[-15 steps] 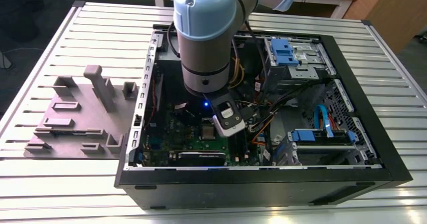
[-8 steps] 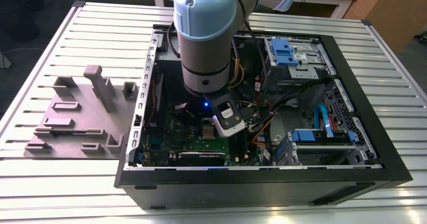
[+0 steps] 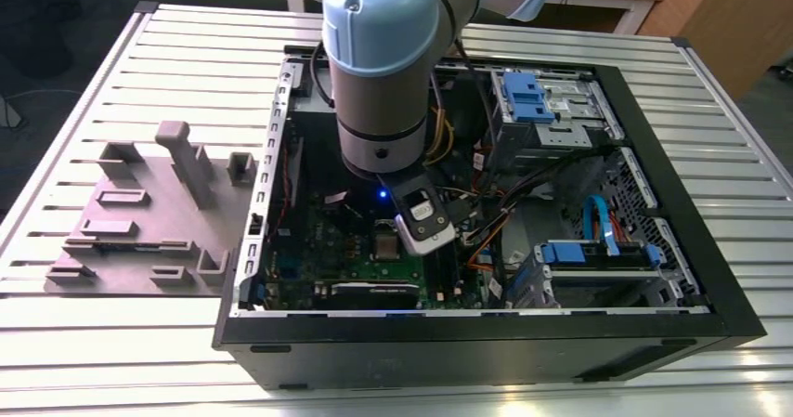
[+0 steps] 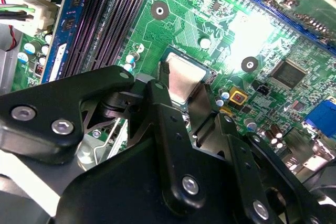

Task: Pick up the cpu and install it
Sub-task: 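Place the cpu into insertion slot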

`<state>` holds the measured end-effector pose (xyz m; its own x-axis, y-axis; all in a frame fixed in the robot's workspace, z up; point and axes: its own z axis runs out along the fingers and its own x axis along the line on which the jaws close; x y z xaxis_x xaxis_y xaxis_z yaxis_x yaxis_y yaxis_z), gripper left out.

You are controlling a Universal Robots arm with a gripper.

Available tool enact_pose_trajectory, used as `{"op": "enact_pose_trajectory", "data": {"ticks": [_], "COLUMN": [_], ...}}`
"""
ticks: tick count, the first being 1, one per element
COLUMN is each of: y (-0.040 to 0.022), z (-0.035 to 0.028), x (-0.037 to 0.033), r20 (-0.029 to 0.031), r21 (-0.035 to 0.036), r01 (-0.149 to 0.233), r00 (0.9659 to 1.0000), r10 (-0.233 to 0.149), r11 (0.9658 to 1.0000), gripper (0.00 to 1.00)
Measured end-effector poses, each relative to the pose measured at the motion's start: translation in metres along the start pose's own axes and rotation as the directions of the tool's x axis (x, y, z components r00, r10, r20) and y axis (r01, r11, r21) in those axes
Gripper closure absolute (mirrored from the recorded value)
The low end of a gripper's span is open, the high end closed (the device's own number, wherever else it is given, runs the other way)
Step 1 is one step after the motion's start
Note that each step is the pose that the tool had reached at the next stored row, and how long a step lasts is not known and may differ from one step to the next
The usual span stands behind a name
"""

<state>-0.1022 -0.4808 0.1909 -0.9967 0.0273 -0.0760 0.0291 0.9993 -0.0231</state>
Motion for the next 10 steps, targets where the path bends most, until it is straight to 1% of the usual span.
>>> {"op": "enact_pose_trajectory", "data": {"ticks": [3, 5, 9, 10], "y": [0.0000, 0.0001, -0.0001, -0.0001], "z": [-0.0007, -0.0022, -0.0063, -0.0064], "x": [-0.0001, -0.0002, -0.0005, -0.0005], "r20": [0.0001, 0.0004, 0.0001, 0.0001], "r21": [-0.0003, -0.0012, -0.0001, -0.0002], "r01": [0.000, 0.000, 0.000, 0.000], "r00": [1.0000, 1.0000, 1.0000, 1.0000], "r10": [0.000, 0.000, 0.000, 0.000], "r11": [1.0000, 1.0000, 1.0000, 1.0000], "gripper": [0.59, 0.59, 0.59, 0.59]}}
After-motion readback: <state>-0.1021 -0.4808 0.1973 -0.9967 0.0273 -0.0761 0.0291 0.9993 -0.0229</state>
